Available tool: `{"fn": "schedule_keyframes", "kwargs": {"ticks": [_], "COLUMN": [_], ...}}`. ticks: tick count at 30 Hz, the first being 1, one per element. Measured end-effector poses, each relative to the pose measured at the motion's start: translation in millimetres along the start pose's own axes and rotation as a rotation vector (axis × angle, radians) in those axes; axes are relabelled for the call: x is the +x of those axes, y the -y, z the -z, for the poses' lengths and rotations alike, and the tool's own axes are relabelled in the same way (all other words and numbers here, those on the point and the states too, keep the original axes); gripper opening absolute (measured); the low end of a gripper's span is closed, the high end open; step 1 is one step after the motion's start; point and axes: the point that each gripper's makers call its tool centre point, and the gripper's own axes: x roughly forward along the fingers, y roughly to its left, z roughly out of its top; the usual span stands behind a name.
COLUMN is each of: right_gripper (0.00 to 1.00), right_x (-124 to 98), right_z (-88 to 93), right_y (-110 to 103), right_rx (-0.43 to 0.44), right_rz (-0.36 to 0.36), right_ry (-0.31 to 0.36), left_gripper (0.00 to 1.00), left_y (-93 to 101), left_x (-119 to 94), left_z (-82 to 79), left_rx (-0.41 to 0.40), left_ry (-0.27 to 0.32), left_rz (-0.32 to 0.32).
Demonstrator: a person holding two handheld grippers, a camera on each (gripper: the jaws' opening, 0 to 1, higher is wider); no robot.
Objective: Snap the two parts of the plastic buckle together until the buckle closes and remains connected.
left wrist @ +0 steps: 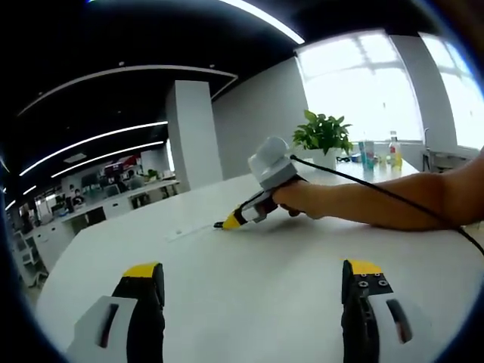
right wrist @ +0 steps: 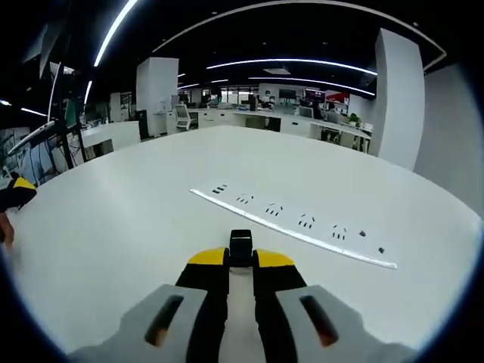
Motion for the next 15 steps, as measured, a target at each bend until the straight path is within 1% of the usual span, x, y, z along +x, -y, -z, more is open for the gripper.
{"fn": "schedule_keyframes", "kwargs": {"ticks": [3, 6, 8, 12, 14, 15], "right_gripper": [0.09, 0.1, 0.1, 0.1, 0.1, 0.1], "right_x": [1.7, 0.2, 0.3, 0.6, 0.6, 0.3], "right_z": [4.0, 4.1, 3.9, 3.7, 3.9, 4.1], "right_y": [0.3, -0.8, -1.2, -1.6, -3.6, -4.4], "right_rx": [-0.012, -0.012, -0.012, -0.012, -0.011, -0.011], "right_rz": [0.0, 0.001, -0.002, -0.003, -0.011, -0.012], "right_ry": [-0.015, -0.012, -0.01, -0.011, -0.01, -0.011], "left_gripper": [0.99, 0.99, 0.97, 0.97, 0.96, 0.96], "left_y": [2.2, -3.7, -5.8, -5.7, -5.6, -5.1], "left_x": [0.6, 1.1, 0.5, 2.1, 2.1, 1.5], "left_z": [1.0, 2.8, 16.1, 17.4, 15.5, 15.1], "left_rx": [-0.039, -0.039, -0.034, -0.04, -0.074, -0.078], "left_ry": [-0.003, -0.009, -0.081, -0.083, -0.075, -0.073], "left_rz": [0.024, 0.008, 0.004, 0.002, 0.007, 0.013]}}
